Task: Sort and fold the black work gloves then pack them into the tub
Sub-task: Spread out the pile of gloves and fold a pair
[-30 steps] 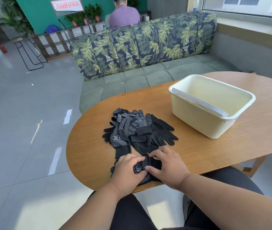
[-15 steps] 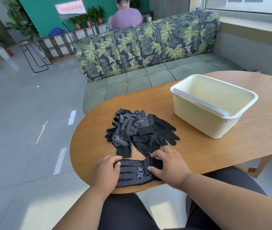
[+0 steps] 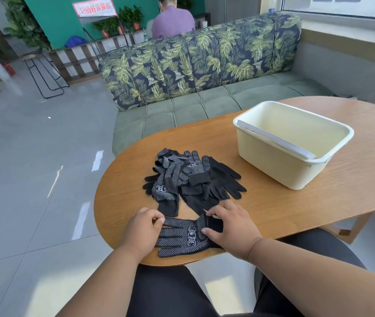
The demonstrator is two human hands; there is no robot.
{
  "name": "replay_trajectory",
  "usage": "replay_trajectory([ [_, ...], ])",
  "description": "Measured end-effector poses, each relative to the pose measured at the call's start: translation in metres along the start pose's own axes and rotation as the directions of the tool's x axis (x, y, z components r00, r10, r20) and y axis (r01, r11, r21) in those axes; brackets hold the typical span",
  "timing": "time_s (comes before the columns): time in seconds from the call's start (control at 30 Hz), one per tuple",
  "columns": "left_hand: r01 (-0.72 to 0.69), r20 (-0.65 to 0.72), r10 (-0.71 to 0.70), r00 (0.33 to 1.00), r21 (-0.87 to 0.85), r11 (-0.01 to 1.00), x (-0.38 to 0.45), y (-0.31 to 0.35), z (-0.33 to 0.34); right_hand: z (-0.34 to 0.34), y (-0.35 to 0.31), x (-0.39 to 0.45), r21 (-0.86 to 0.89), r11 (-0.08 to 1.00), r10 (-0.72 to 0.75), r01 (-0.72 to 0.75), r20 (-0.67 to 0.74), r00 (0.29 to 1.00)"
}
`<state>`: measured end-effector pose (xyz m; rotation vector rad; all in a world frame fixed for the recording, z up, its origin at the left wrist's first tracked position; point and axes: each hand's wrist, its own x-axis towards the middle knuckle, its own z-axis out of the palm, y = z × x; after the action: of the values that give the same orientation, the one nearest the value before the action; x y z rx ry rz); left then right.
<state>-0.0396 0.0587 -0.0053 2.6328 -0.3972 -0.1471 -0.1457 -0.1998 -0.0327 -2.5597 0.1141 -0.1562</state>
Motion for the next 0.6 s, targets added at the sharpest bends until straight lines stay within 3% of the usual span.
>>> replay_trajectory([
  [0.23,0.024,-0.013,-0.024,1.0,0.07,0.997,0.002,0.006,0.001,-0.001,-0.001,0.0,-0.009,1.0,0.002,-0.002,0.005,1.0],
  [0.4,0.026,-0.074,-0.028,0.997,-0.023,0.999,-0.018,0.006,-0.008,0.0,0.0,0.0,-0.024,1.0,-0.007,0.007,-0.006,1.0],
  [0.6,0.078,-0.043,-0.083,0.996,-0.107,0.991,-0.048,-0.012,-0.01,0.004,0.001,0.001,-0.037,0.999,-0.021,0.02,-0.032,0.999],
])
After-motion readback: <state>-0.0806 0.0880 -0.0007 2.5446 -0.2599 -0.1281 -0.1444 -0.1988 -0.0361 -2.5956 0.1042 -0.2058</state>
